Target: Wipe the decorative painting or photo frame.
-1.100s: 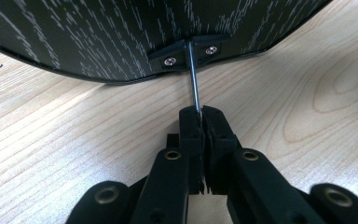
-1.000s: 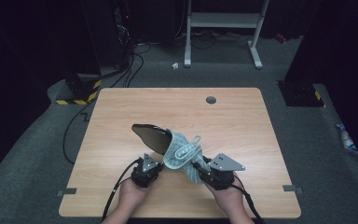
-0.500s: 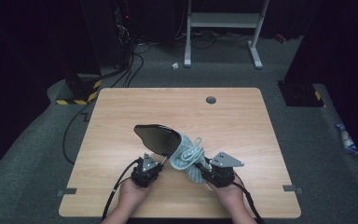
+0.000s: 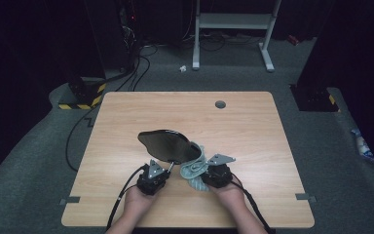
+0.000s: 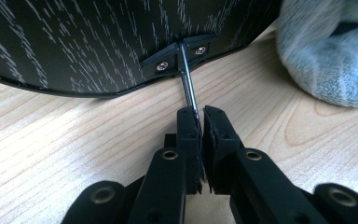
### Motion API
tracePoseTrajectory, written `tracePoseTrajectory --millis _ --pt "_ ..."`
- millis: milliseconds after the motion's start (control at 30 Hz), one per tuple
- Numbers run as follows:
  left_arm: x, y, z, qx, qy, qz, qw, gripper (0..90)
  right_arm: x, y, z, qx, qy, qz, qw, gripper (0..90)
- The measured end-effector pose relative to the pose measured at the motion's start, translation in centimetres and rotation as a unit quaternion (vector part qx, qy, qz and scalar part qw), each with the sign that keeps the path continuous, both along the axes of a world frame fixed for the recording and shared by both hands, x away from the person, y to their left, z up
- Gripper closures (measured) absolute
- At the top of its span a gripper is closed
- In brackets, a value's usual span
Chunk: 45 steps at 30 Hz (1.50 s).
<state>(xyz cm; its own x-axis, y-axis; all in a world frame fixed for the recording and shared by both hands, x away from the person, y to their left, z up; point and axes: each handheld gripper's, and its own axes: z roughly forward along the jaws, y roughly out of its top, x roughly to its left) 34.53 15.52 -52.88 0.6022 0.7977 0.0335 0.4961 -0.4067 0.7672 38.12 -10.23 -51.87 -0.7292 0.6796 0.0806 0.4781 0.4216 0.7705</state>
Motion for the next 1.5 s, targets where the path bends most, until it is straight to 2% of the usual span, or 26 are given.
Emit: tracePoseTrajectory --millis 67,267,400,467,633,833,967,1067,1233,1400,1500 --pt "0.0 0.0 0.0 -0.002 0.002 0.001 1.0000 85.2 0.3 0.1 -0.3 0.009 0.013 0.000 0.9999 69.2" --pt "0.0 -0.1 0.0 0.000 0.000 0.005 1.0000 85.3 0.2 0.1 0.0 0.012 0.013 -0.003 0.9998 69.4" --pt "-0.1 -0.1 0.0 0.008 -0.005 0.004 0.9999 86.4 -0.8 -0.2 1.0 0.013 -0.009 0.000 0.9999 69.4" --pt "0.0 -0.1 0.0 0.001 -0.001 0.003 1.0000 86.5 -1.4 -0.5 1.8 0.023 -0.023 0.002 0.9995 69.5" --pt "0.0 -0.1 0.0 0.002 0.000 0.002 1.0000 86.6 -2.8 -1.4 4.2 0.053 -0.058 -0.003 0.9969 69.5" --pt "0.0 -0.1 0.0 0.004 0.000 0.000 1.0000 86.6 -3.7 -1.9 7.1 0.086 -0.096 0.000 0.9917 69.3" --pt "-0.1 -0.2 0.0 0.006 -0.006 0.006 0.9999 87.0 -4.1 -1.9 9.0 0.113 -0.119 0.003 0.9864 69.4" --pt "-0.1 -0.2 0.0 0.007 -0.007 0.005 0.9999 87.9 -4.1 -2.1 9.8 0.118 -0.135 -0.006 0.9838 69.8" --pt "-0.1 -0.2 0.0 0.010 -0.009 0.003 0.9999 87.8 -3.7 -2.7 9.0 0.120 -0.125 -0.013 0.9848 70.5" --pt "-0.1 -0.2 0.0 0.007 -0.007 0.005 0.9999 87.7 -3.3 -3.6 7.1 0.114 -0.097 -0.022 0.9886 70.8" --pt "-0.1 -0.2 0.0 0.007 -0.007 0.005 0.9999 87.5 -2.8 -4.1 5.7 0.109 -0.071 -0.027 0.9911 70.9"
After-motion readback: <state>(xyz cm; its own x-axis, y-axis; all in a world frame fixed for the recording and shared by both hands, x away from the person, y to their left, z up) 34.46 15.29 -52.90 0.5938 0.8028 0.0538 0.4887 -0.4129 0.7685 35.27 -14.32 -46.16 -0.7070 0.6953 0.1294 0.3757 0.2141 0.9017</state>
